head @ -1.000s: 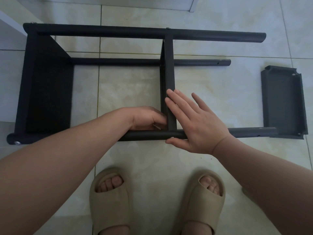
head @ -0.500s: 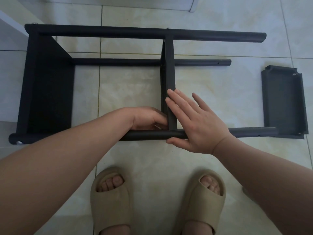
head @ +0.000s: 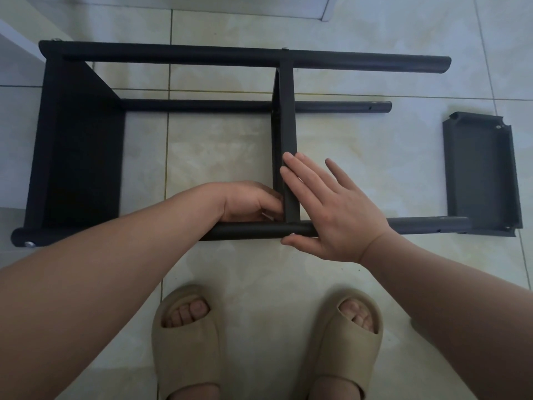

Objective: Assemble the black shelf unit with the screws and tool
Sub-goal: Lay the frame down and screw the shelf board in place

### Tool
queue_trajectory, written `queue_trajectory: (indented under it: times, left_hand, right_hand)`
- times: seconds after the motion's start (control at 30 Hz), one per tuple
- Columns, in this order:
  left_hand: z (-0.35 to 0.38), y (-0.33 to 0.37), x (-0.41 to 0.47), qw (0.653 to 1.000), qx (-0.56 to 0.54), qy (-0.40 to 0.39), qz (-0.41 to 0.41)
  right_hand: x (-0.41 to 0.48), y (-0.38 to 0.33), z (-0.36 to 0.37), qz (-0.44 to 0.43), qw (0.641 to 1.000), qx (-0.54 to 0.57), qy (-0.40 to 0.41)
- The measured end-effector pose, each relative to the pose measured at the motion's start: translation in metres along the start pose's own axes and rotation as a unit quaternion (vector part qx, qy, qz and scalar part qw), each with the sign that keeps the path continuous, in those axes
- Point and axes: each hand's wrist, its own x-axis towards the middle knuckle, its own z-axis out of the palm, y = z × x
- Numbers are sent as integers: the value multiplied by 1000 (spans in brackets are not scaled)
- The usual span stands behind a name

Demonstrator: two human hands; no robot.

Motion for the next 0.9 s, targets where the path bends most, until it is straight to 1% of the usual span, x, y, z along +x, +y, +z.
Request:
queue_trajectory:
  times: [0.23, 0.37, 0.5, 0.57, 0.8, 0.9]
  left_hand:
    - [1, 3, -1, 1000, -8, 28, -4]
    - [1, 5, -1, 999, -44, 4, -4]
    - [1, 1, 0, 1000, 13, 10, -6]
    - [0, 0, -1, 1000, 19, 15, -1]
    - [1, 5, -3, 1000, -13, 21, 2]
    - [1, 4, -2, 999, -38, 0, -4]
  right_hand:
    - [0, 0, -1, -1, 1000, 0, 1]
    - [0, 0, -1, 0, 1000, 1, 2]
    - [0, 0, 1, -2, 1000, -1, 6]
    - [0, 0, 2, -2, 1000, -1, 10]
    - [0, 0, 1, -2, 1000, 1, 14]
    - [0, 0, 1, -1, 1000, -1, 12]
